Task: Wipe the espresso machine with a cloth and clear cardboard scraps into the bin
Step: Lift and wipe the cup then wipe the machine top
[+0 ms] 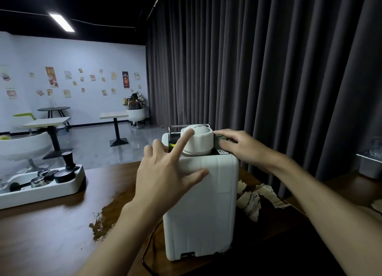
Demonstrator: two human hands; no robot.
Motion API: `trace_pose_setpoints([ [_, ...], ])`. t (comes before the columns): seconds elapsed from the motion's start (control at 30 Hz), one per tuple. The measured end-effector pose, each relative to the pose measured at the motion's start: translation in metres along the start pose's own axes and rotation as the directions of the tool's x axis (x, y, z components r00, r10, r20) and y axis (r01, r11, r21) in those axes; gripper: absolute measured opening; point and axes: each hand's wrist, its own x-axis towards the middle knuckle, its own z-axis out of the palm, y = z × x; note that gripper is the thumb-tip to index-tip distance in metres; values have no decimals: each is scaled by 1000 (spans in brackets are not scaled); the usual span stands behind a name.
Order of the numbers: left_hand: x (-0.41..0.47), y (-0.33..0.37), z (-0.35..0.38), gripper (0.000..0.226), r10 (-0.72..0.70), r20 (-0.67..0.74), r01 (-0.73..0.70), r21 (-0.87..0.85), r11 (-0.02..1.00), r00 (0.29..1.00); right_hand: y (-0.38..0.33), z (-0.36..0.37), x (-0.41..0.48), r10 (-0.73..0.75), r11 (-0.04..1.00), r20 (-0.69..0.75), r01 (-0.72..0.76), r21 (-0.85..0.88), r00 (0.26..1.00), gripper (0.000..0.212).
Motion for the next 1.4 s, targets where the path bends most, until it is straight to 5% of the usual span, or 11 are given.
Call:
trace_pose_setpoints([
  [0.3,-3,4,-3,88,-11,3,11,18,1000,1000,-5,-8,-40,-167,947,-31,152,-284,985,31],
  [0.4,-9,-12,-12,79,3,94,17,-203,979,996,-10,-5,-54,-205,954,-75,183,-236,976,40],
  [0.57,-28,-19,-28,67,-28,33,42,-627,778,999,-29,28,-67,-334,942,-214,315,-119,918,37],
  [0.73,-23,-8,-43,61,42,61,9,-663,749,997,-51,53,-55,-401,916,-260,380,-130,879,37],
  [0.9,-16,-12,-49,42,-8,39,36,-815,579,999,-57,58,-45,-384,923,-177,373,-92,906,37],
  [1.03,10,-29,-47,41,-220,-144,55,-707,705,965,-34,37,-36,-387,921,-397,327,-212,832,36],
  [1.1,28,-32,-41,46,-214,-226,53,-560,827,950,-23,32,-34,-256,964,-402,201,-175,879,46],
  [1.23,47,-34,-19,60,-109,169,183,-527,830,980,0,37,-29,-96,984,-203,61,-170,974,65],
  [1.4,56,-41,-14,39,-163,276,307,-634,710,947,6,32,-25,-85,986,-160,61,-152,983,63],
])
